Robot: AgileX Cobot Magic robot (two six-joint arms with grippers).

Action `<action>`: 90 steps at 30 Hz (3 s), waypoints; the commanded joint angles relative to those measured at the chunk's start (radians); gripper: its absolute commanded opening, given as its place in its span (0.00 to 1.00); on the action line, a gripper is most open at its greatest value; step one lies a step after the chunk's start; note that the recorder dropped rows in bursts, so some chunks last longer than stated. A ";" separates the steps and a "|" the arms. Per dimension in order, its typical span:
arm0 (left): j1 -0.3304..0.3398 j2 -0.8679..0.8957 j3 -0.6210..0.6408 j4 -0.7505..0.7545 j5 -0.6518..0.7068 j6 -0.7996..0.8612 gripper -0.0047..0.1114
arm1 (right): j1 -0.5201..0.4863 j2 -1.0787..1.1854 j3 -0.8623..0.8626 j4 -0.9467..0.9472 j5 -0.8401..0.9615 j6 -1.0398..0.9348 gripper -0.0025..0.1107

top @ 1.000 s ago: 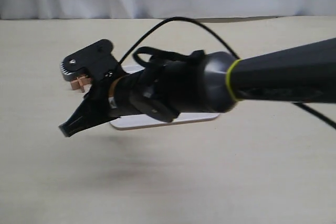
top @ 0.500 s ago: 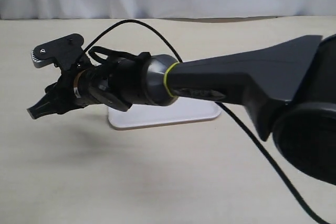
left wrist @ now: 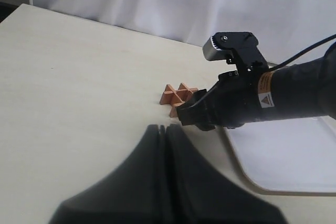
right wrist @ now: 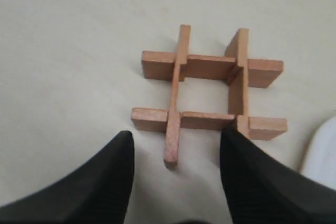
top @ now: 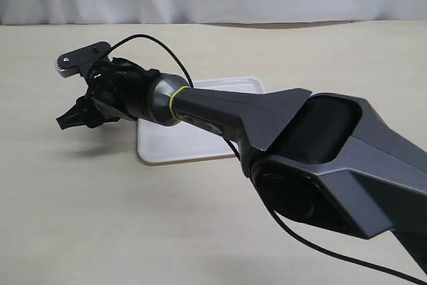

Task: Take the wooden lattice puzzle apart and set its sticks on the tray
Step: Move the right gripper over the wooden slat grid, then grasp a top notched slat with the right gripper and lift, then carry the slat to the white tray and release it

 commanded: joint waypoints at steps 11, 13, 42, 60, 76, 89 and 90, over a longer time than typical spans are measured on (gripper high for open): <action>0.010 -0.002 0.003 -0.002 -0.009 0.005 0.04 | -0.010 0.049 -0.008 -0.034 -0.065 0.035 0.34; 0.010 -0.002 0.003 -0.002 -0.009 0.005 0.04 | -0.010 0.049 -0.008 -0.034 -0.065 0.030 0.21; 0.010 -0.002 0.003 -0.002 -0.009 0.005 0.04 | 0.045 -0.092 -0.008 -0.027 0.045 0.000 0.06; 0.010 -0.002 0.003 -0.002 -0.009 0.005 0.04 | -0.024 -0.255 0.098 0.120 0.381 -0.397 0.06; 0.010 -0.002 0.003 -0.002 -0.009 0.005 0.04 | -0.121 -0.503 0.708 -0.355 0.342 -0.123 0.06; 0.010 -0.002 0.003 -0.002 -0.009 0.005 0.04 | -0.130 -0.503 0.785 -0.376 0.323 -0.038 0.07; 0.010 -0.002 0.003 -0.002 -0.009 0.005 0.04 | -0.130 -0.503 0.785 -0.376 0.323 -0.036 0.10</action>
